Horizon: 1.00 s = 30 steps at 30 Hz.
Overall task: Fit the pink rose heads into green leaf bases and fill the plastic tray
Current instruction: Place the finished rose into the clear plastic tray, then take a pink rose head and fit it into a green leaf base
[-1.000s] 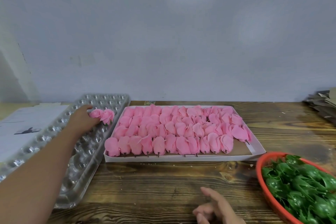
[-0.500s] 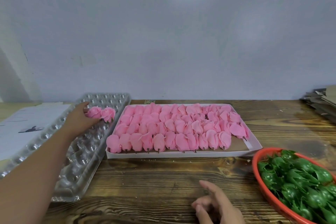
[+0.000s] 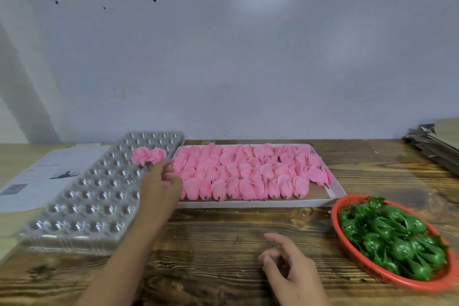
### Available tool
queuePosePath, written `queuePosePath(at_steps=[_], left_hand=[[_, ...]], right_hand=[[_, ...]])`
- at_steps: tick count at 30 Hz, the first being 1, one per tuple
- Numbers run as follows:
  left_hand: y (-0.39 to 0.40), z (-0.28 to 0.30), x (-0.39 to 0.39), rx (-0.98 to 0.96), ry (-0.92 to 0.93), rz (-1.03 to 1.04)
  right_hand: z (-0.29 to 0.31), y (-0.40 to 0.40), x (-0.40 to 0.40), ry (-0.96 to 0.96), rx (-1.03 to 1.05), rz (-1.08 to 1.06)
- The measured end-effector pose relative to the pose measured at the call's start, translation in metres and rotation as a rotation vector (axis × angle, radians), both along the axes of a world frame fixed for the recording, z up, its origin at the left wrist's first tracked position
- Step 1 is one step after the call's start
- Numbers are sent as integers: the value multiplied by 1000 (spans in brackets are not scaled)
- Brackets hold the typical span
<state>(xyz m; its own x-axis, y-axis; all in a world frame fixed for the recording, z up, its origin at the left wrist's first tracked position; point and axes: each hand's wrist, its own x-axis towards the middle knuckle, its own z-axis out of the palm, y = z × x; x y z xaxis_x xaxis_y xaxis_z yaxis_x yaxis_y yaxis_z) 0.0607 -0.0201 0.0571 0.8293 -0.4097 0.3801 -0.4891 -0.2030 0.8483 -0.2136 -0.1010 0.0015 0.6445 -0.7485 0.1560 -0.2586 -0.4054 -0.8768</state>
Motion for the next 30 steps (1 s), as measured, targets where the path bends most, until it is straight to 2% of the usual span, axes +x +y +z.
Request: queuePosePath(at_steps=[6,12,16,20,24,30], left_hand=[[-3,-38,-58,60,-21,-141],[-3,-53,-65,80,-82,-172],[-2,-56,-64,108,-94,-196],[-1,-60,-65,156,-130,-238],[-1,-61,-64,156,-139,-238],[-2,-60,-64,138,-131,-225]], right_hand=[[0,5,-1,-34,-59,-21],[10,7,-2,-51,-87,1],[42,-6,-13,-49,-200,16],[94,-51,-29,100,-324,-6],[136,-110,-51,394,-398,-103],[135,-160,-38,575,-374,-98]])
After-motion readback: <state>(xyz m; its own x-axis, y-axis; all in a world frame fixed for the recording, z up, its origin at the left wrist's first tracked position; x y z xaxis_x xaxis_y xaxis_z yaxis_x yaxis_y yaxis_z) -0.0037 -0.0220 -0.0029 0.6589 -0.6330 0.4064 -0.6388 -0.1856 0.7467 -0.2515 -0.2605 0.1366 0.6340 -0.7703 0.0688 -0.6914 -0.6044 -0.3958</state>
